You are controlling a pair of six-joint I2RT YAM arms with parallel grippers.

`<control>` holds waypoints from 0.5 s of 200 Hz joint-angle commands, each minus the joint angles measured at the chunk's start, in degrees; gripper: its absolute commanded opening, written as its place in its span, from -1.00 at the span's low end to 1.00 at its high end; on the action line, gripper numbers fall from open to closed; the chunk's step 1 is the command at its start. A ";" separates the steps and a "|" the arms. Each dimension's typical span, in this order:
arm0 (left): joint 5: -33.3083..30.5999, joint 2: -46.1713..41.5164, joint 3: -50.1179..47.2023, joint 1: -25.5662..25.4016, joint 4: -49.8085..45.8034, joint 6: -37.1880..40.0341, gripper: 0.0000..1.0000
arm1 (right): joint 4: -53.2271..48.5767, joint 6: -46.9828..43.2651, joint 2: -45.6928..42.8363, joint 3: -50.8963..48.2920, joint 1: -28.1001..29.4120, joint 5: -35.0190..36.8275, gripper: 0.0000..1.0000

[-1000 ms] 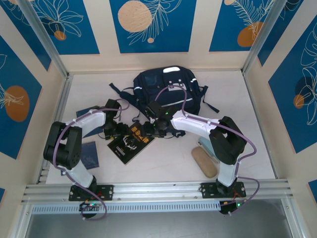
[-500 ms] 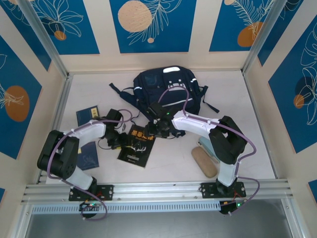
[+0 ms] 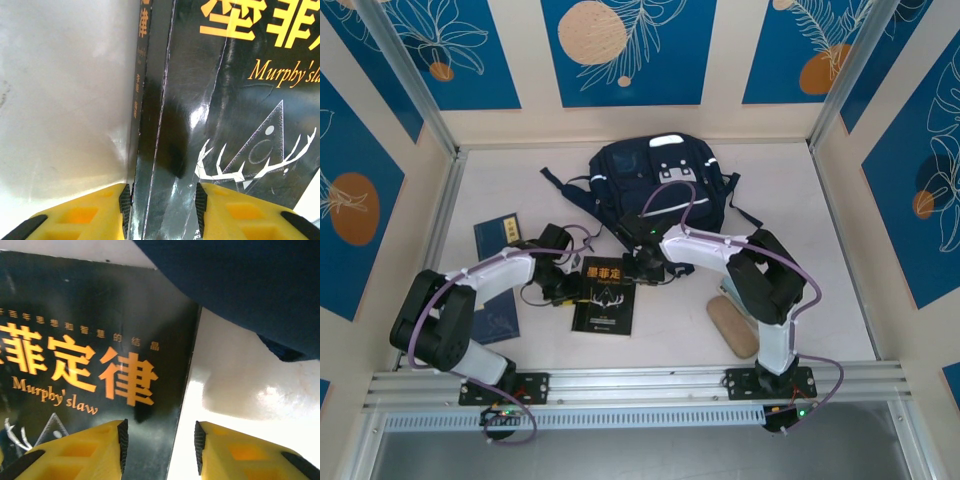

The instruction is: Pack the student bag

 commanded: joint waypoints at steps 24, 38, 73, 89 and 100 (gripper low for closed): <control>2.53 1.74 1.04 -0.37 1.66 -0.78 -0.09 | -1.75 -0.14 3.32 -0.93 -0.48 -0.61 -0.38; 4.10 2.47 1.09 -0.44 2.26 -0.59 -0.09 | -1.20 -0.38 4.31 -1.23 -0.51 -1.49 -0.44; 6.62 2.96 1.34 -0.43 3.18 -0.49 -0.09 | 0.72 -0.54 5.15 -2.22 -1.01 -3.64 -0.50; 10.55 1.98 1.43 -0.43 4.79 -0.76 -0.09 | 1.08 -0.50 5.21 -2.51 -1.19 -4.27 -0.50; 13.24 0.84 1.84 -0.42 5.36 -0.59 -0.09 | 1.56 -0.29 5.14 -2.88 -1.41 -4.89 -0.51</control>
